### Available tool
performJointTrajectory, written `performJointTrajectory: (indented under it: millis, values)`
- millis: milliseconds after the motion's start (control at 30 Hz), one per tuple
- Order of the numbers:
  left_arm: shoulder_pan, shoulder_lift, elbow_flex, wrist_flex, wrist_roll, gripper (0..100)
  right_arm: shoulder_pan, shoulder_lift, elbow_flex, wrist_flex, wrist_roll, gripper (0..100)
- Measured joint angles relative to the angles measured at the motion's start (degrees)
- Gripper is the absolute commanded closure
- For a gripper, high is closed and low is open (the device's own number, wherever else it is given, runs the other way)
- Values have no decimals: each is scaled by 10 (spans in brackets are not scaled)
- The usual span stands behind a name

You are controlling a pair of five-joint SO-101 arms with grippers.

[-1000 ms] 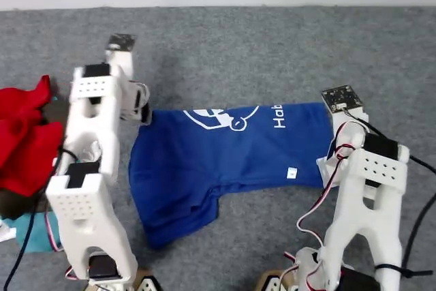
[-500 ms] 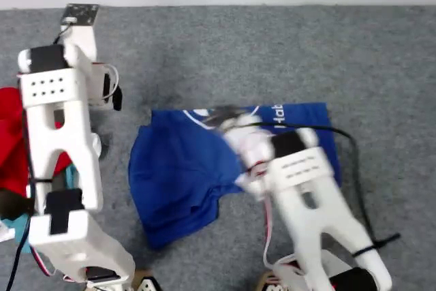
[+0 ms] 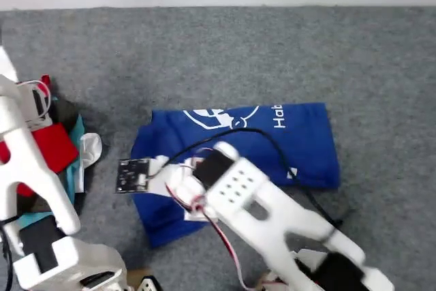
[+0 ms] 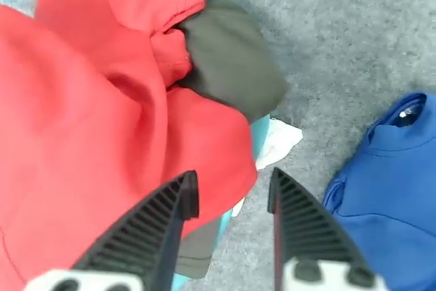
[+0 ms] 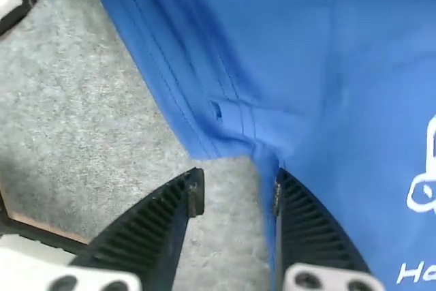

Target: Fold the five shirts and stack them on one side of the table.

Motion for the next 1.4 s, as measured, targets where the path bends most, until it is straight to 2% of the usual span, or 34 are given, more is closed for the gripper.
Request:
performJointTrajectory:
  millis: [233,433,767,1133,1400]
  values:
    - [-2,-2,27,0,0,826,-72,149,-101,0,10,820]
    - [-14,-2,27,0,0,826,-121,173,-106,0,11,841]
    - [-164,-5,-34,0,0,826,-121,211,-101,-55,2,844]
    - [-202,-5,-37,0,0,826,-124,287,-101,-107,1,844]
    - [-204,-5,-37,0,0,826,-124,321,-101,-148,1,845]
